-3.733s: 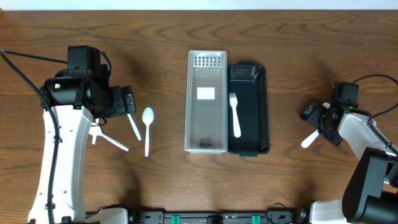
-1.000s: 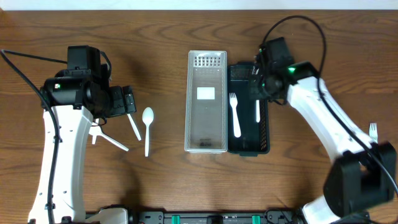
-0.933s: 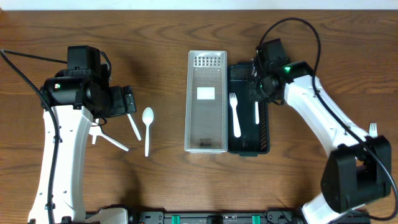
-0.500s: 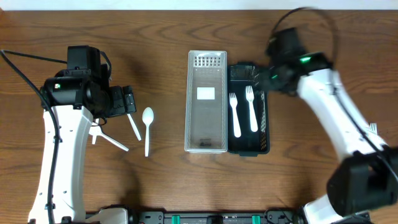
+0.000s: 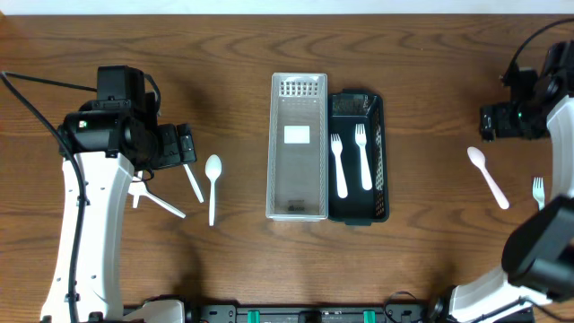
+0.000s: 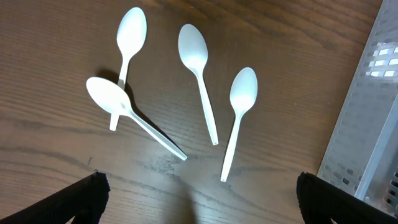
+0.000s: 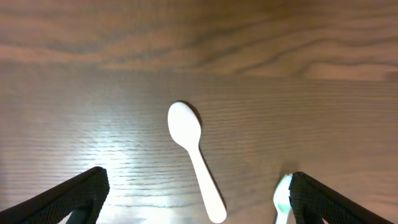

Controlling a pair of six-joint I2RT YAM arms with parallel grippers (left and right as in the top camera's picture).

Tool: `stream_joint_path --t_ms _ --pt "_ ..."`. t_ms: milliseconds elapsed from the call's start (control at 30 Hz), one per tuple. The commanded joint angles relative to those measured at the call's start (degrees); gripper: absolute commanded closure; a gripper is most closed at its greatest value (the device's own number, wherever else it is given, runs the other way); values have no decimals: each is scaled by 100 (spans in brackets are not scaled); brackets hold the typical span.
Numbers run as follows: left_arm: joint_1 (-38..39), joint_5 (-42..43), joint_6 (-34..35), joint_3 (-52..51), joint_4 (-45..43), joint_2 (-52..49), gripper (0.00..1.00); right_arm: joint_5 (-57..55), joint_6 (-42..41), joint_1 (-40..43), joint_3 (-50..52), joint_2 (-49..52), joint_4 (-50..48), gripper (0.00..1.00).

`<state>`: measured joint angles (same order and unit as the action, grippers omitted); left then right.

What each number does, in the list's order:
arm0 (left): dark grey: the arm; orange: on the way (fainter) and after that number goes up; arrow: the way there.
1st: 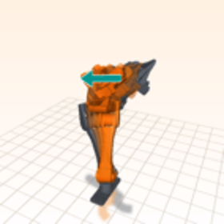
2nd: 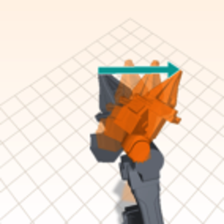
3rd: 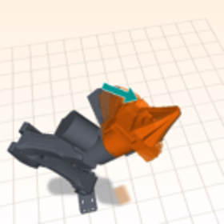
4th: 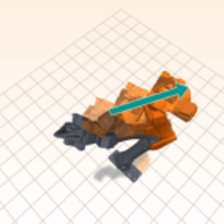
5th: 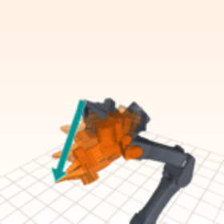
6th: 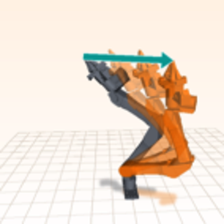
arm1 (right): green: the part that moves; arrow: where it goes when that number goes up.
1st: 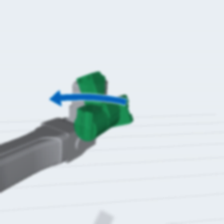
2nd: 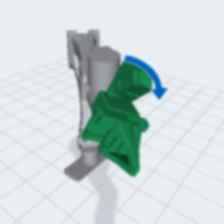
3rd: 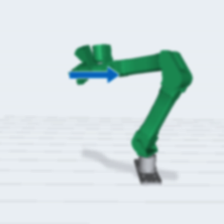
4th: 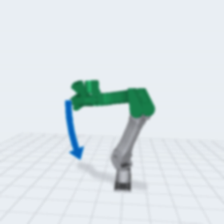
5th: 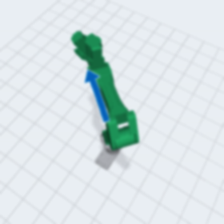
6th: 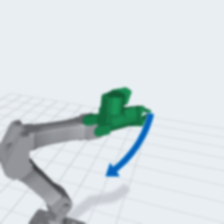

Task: Pack container
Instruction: 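Move the right gripper to the white spoon and grasp it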

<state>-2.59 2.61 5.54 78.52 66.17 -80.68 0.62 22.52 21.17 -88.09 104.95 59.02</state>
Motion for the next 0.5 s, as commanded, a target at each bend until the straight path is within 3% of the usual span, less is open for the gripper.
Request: stream_joint_path --t_ms 0,467 --pt "-24 -66 -59 105 24 -2 2 286 551 61 22 448 -9 5" --pt "-24 -68 -59 105 22 -2 2 236 629 42 22 1692 -35 6"
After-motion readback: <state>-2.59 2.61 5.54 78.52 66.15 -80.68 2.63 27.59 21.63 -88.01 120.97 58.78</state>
